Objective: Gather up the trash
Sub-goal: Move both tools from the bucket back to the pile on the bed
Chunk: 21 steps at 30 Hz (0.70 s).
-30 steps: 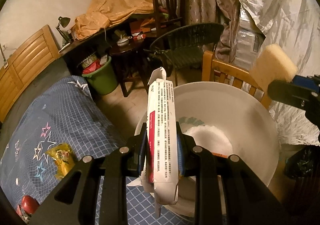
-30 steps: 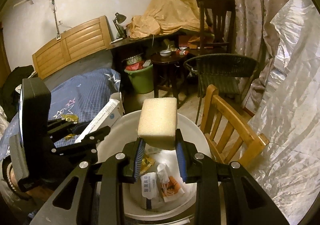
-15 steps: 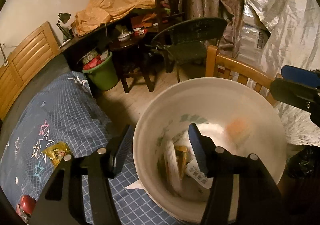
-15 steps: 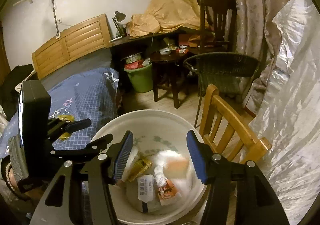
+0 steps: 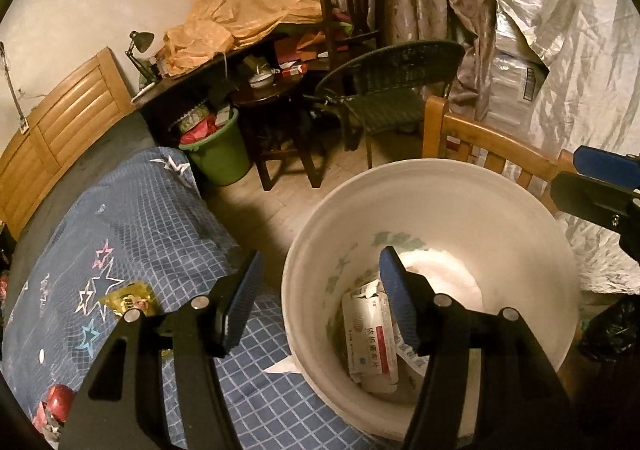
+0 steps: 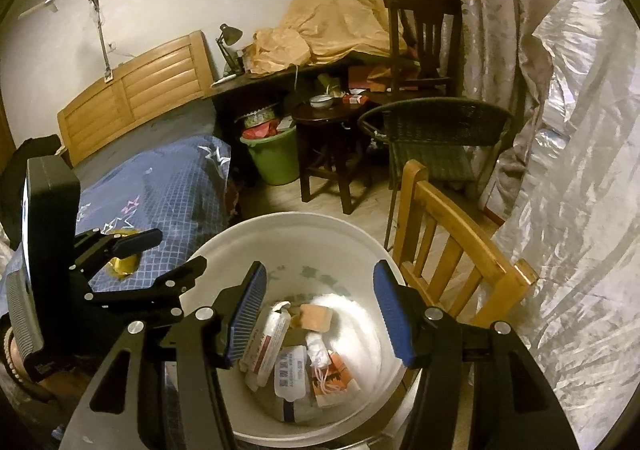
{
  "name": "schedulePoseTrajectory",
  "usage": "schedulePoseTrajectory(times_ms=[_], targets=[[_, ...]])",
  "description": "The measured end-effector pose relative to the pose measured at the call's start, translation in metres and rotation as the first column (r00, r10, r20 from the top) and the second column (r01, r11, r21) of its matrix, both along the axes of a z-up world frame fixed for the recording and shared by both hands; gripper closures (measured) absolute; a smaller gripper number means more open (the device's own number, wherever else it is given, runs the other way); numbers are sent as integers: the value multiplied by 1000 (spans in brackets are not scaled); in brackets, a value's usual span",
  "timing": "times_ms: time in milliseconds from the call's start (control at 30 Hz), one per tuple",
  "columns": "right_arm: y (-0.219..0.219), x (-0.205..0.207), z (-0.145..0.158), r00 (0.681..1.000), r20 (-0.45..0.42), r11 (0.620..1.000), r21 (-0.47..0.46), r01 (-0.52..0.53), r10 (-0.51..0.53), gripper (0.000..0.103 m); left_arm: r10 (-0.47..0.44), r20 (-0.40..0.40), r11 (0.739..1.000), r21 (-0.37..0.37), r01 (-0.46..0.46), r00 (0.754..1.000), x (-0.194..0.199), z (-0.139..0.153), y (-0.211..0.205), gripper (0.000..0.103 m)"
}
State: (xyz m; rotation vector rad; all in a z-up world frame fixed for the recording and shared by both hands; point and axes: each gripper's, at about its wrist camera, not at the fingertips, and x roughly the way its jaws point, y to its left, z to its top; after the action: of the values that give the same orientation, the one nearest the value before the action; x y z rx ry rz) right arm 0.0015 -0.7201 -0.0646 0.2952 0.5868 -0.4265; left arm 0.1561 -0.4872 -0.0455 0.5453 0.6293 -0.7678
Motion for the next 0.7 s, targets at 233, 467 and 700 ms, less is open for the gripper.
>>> schedulePoseTrajectory(times_ms=[233,467,700], targets=[[12,-22,11,993,85,994,-60,87,-81,30,25,54,1000,-13,-24,998,-7,8,14,36],[47,-54,33,956,261,971,-161,178,-132,14,66,86,998,-26,-64,994,-12,16,43,29],[79,-72,38,917,365,959,-160,233,-162,5,112,125,993,-40,-107,986,-18,25,90,17]])
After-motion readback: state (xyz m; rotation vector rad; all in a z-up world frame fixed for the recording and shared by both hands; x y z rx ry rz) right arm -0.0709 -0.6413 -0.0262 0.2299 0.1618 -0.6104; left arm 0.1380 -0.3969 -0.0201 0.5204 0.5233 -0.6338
